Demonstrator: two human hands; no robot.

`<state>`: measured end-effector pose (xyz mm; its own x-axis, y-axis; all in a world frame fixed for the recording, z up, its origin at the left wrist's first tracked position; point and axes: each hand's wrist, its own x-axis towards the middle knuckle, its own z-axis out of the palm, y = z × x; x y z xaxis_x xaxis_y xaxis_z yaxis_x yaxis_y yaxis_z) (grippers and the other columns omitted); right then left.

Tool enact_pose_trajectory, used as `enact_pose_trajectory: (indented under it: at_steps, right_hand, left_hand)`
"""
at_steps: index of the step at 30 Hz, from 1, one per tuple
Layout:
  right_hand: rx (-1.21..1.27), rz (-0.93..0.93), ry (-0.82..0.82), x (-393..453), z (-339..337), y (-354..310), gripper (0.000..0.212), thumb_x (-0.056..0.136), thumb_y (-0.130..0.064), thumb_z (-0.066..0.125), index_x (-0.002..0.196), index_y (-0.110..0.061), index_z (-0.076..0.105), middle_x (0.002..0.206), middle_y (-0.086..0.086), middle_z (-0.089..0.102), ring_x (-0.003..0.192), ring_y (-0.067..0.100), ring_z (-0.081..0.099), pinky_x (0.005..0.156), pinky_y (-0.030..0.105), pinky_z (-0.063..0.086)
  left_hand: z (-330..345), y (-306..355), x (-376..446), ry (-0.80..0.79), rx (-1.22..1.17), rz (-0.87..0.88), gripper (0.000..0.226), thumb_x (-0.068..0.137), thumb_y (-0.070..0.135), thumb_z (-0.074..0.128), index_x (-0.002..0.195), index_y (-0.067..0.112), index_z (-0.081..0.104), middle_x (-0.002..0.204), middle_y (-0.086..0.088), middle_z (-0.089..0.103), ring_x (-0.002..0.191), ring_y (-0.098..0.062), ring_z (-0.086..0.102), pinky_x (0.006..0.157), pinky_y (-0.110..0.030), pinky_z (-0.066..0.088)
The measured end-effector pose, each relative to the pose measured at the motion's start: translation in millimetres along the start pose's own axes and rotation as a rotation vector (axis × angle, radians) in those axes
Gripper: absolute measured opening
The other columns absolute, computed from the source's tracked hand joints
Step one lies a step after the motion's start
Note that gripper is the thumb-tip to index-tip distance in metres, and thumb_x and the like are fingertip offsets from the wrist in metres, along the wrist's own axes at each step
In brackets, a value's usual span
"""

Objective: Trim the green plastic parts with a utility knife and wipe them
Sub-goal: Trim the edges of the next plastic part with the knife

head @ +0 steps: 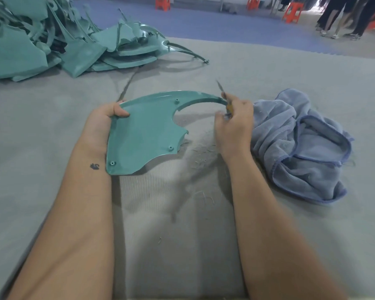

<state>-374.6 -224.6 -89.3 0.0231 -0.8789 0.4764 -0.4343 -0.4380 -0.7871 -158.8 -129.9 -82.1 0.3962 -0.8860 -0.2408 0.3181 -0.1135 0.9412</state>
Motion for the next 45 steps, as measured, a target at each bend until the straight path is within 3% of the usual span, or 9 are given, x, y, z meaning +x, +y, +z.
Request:
enact_pose_trajectory:
  at_steps: [7, 11, 14, 17, 23, 29, 34, 40, 45]
  right_hand:
    - [-0.044, -0.055, 0.084, -0.8, -1.9, 2.8, 0.02, 0.093, -0.017, 0.06, 0.11, -0.011, 0.069, 0.113, 0.003, 0.045, 0.096, 0.011, 0.047, 0.091, 0.027, 0.043]
    - [-0.127, -0.199, 0.138, -2.8, -6.6, -8.8, 0.014, 0.091, -0.017, 0.06, 0.099, -0.01, 0.07, 0.102, 0.002, 0.063, 0.092, 0.024, 0.056, 0.085, 0.034, 0.043]
    - [-0.252, -0.341, 0.161, -8.0, -6.7, -20.4, 0.016, 0.091, -0.019, 0.058, 0.095, -0.009, 0.07, 0.088, 0.005, 0.067, 0.081, 0.028, 0.055, 0.077, 0.036, 0.039]
    - [-0.297, -0.297, 0.137, -14.3, -2.7, -26.9, 0.017, 0.093, -0.025, 0.056, 0.09, -0.012, 0.067, 0.084, 0.002, 0.064, 0.076, 0.024, 0.053, 0.066, 0.034, 0.035]
    - [-0.196, 0.116, 0.057, -11.8, 3.9, -21.9, 0.034, 0.09, -0.029, 0.058, 0.064, -0.018, 0.04, 0.058, -0.008, 0.044, 0.054, 0.012, 0.039, 0.052, 0.021, 0.028]
    - [0.298, 0.302, -0.253, -15.2, 10.5, -30.0, 0.022, 0.087, -0.016, 0.063, 0.066, -0.017, 0.059, 0.049, -0.005, 0.059, 0.041, 0.004, 0.04, 0.051, 0.023, 0.037]
    - [0.462, 0.298, -0.327, -24.8, 21.2, -36.4, 0.023, 0.088, -0.016, 0.065, 0.065, -0.016, 0.059, 0.052, -0.001, 0.053, 0.044, 0.005, 0.042, 0.051, 0.021, 0.034]
    - [0.575, 0.407, -0.175, -16.3, 13.0, -25.9, 0.029, 0.095, -0.026, 0.057, 0.069, -0.012, 0.06, 0.045, -0.004, 0.045, 0.041, 0.01, 0.038, 0.044, 0.021, 0.033]
    - [0.451, 0.279, -0.228, -17.7, 12.0, -23.7, 0.032, 0.098, -0.035, 0.053, 0.073, -0.017, 0.062, 0.044, -0.01, 0.05, 0.044, 0.008, 0.044, 0.051, 0.026, 0.038]
  left_hand:
    - [-6.1, -0.4, -3.6, -0.25, -0.288, 0.028, 0.033, 0.082, 0.038, 0.053, 0.086, 0.018, 0.078, 0.09, -0.002, 0.074, 0.076, -0.021, 0.07, 0.068, -0.032, 0.057]
    - [-9.2, -2.4, 2.6, -0.24, -0.774, 0.191, 0.032, 0.084, 0.037, 0.054, 0.088, 0.014, 0.076, 0.09, -0.002, 0.072, 0.085, -0.023, 0.069, 0.08, -0.037, 0.056]
    - [-12.3, -4.7, 10.7, -0.204, -1.063, 0.225, 0.044, 0.083, 0.031, 0.051, 0.12, 0.009, 0.06, 0.117, -0.015, 0.063, 0.118, -0.034, 0.056, 0.106, -0.053, 0.039]
    - [-9.5, -4.9, 20.8, -0.141, -1.201, 0.205, 0.05, 0.099, 0.038, 0.034, 0.123, 0.001, 0.057, 0.123, -0.012, 0.057, 0.114, -0.027, 0.054, 0.102, -0.038, 0.042]
    - [23.6, -3.3, 21.8, -0.103, -0.485, 0.059, 0.053, 0.101, 0.047, 0.027, 0.131, 0.008, 0.048, 0.119, -0.015, 0.067, 0.105, -0.029, 0.068, 0.082, -0.041, 0.056]
    - [71.8, -18.2, 11.5, -0.076, 0.119, 0.141, 0.015, 0.102, 0.024, 0.041, 0.109, 0.019, 0.054, 0.085, -0.001, 0.072, 0.074, -0.009, 0.07, 0.062, -0.019, 0.052]
    - [73.1, -25.4, 14.9, -0.088, 0.389, 0.248, 0.021, 0.096, 0.013, 0.048, 0.105, 0.019, 0.066, 0.083, -0.003, 0.069, 0.08, -0.016, 0.062, 0.085, -0.034, 0.048]
    - [77.0, -32.6, 6.2, -0.123, 0.649, 0.413, 0.018, 0.092, 0.029, 0.06, 0.108, 0.023, 0.066, 0.066, 0.001, 0.059, 0.057, -0.01, 0.053, 0.061, -0.029, 0.043]
    - [75.1, -28.7, 4.5, -0.021, 0.63, 0.452, 0.022, 0.1, 0.026, 0.049, 0.085, 0.018, 0.063, 0.054, 0.006, 0.055, 0.043, -0.005, 0.051, 0.047, -0.018, 0.04]
